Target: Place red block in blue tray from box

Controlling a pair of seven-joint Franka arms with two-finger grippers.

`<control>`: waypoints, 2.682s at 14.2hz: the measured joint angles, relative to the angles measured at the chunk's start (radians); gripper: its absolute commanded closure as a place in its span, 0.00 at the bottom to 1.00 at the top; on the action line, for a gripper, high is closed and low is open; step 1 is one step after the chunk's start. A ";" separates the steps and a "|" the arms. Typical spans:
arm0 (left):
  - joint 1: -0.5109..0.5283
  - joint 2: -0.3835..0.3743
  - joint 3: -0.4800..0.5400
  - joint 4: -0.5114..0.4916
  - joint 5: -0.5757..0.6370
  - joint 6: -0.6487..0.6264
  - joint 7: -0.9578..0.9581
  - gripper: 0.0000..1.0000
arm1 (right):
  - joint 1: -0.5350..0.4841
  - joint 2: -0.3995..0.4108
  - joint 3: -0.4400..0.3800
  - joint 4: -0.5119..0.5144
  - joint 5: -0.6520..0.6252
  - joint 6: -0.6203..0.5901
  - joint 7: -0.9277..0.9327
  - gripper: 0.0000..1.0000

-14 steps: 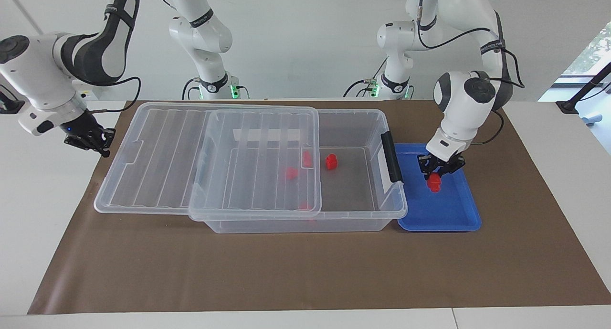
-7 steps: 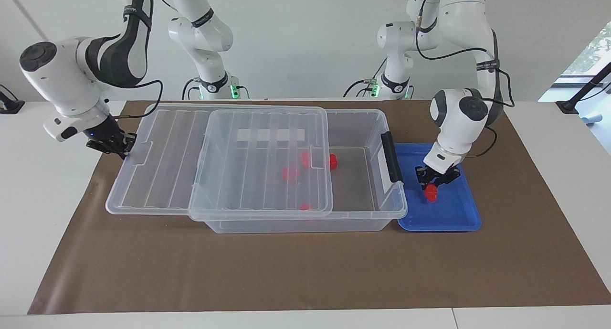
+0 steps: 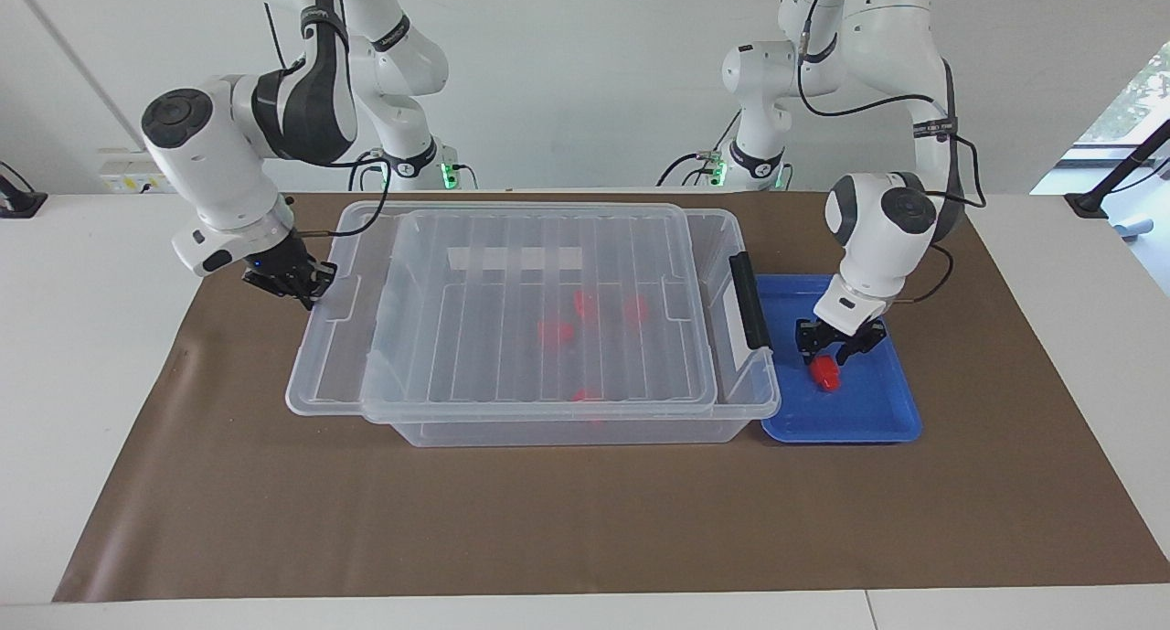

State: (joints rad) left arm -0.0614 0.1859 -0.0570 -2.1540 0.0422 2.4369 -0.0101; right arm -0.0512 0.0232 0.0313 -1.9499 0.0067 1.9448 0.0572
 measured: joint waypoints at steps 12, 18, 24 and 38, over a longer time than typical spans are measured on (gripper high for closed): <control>0.000 -0.128 -0.006 0.321 -0.001 -0.474 0.000 0.00 | 0.096 -0.004 0.000 -0.002 -0.001 -0.001 0.150 1.00; 0.001 -0.152 0.000 0.472 -0.042 -0.719 0.002 0.00 | 0.102 -0.004 0.000 -0.002 -0.001 -0.001 0.155 1.00; 0.001 -0.201 0.001 0.508 -0.046 -0.849 0.005 0.00 | 0.100 -0.004 0.000 0.014 -0.001 -0.041 0.155 0.91; 0.001 -0.259 0.000 0.515 -0.076 -0.939 0.008 0.00 | -0.032 -0.031 -0.021 0.314 -0.002 -0.383 0.019 0.00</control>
State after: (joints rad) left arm -0.0602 -0.0728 -0.0566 -1.6395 -0.0343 1.4982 -0.0022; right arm -0.0831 -0.0075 0.0107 -1.6356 0.0047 1.5614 0.0764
